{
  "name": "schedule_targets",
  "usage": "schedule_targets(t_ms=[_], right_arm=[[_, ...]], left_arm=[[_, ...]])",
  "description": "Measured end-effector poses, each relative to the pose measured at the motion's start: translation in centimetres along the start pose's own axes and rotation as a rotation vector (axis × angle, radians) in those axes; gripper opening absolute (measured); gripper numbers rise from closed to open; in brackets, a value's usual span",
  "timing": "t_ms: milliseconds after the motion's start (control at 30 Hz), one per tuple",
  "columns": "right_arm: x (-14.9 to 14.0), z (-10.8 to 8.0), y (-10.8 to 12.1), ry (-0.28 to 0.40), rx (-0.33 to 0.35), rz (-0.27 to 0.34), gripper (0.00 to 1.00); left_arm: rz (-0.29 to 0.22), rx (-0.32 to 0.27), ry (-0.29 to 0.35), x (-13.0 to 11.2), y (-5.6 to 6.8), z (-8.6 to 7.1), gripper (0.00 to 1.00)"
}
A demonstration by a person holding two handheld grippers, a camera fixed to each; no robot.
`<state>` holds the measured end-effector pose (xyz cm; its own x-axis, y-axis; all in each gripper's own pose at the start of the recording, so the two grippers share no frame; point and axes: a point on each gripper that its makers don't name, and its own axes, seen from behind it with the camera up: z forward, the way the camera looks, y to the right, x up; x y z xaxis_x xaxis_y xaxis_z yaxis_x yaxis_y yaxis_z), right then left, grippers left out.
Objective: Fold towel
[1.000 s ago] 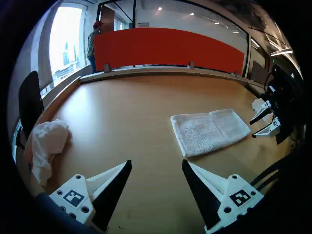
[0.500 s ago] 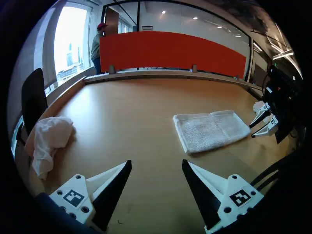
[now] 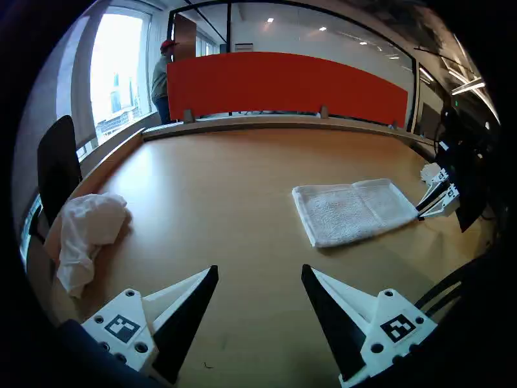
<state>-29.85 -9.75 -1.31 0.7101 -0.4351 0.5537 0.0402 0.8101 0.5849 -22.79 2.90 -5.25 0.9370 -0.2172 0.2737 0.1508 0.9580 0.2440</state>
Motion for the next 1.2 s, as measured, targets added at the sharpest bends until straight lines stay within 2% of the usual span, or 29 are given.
schedule_targets(t_ms=[267,500,600,667,900,1200], right_arm=[[-0.2,0.3,-0.5,0.000,0.018,0.010,0.35],[-0.2,0.6,-0.6,0.002,0.020,0.018,0.16],[0.0,0.6,-0.6,0.009,0.022,0.026,0.05],[0.1,0.5,-0.5,0.015,0.020,0.030,0.03],[1.1,-0.3,-0.3,0.037,0.002,0.034,0.03],[3.4,-2.3,0.8,0.084,-0.040,0.034,0.03]], left_arm=[[0.006,-0.005,-0.001,0.2,0.0,-0.1,0.96],[0.013,-0.006,-0.002,0.2,-0.1,-0.1,0.96],[0.015,-0.007,-0.003,0.2,-0.2,-0.2,0.96],[0.017,-0.008,-0.004,0.1,-0.2,-0.2,0.96],[0.016,-0.007,-0.006,0.2,-0.3,-0.1,0.96],[0.025,-0.013,-0.014,0.1,-0.1,-0.2,0.96]])
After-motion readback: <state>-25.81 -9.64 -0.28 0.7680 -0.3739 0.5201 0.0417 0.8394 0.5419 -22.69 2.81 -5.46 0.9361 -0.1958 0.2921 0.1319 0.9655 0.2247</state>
